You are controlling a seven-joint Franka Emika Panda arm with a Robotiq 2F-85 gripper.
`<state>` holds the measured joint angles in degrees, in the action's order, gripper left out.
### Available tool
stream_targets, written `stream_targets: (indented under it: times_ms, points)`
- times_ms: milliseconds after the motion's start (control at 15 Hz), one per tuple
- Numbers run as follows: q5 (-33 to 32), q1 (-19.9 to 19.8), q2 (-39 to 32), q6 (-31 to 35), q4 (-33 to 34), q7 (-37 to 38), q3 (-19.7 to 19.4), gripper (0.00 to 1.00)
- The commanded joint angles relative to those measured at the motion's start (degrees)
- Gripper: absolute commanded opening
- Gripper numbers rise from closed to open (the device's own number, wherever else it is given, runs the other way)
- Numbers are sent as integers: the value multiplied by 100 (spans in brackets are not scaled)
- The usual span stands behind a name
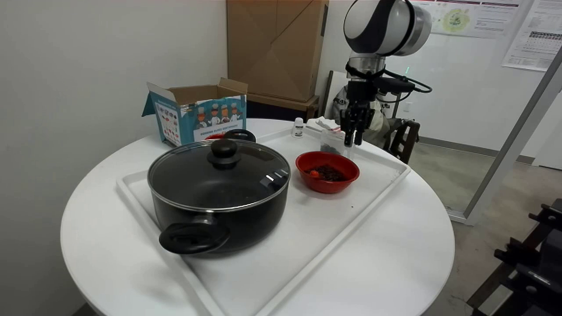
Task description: Pour some beans out of the jar into the red bowl
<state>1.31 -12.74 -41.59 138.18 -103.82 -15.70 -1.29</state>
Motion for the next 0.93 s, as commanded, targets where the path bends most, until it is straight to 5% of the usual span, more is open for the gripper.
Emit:
stream_targets:
  times_ms: [0, 267, 400, 533, 867]
  points:
    - [-68, 39, -137, -63, 226, 20, -22, 76]
    - [-77, 27, -180, -60, 277, 16, -31, 95]
    - [-93, 23, -197, -47, 278, 2, -40, 63]
    - [-104, 22, -207, -40, 278, 4, -49, 56]
    - [-151, 40, -225, -35, 288, -13, -50, 19]
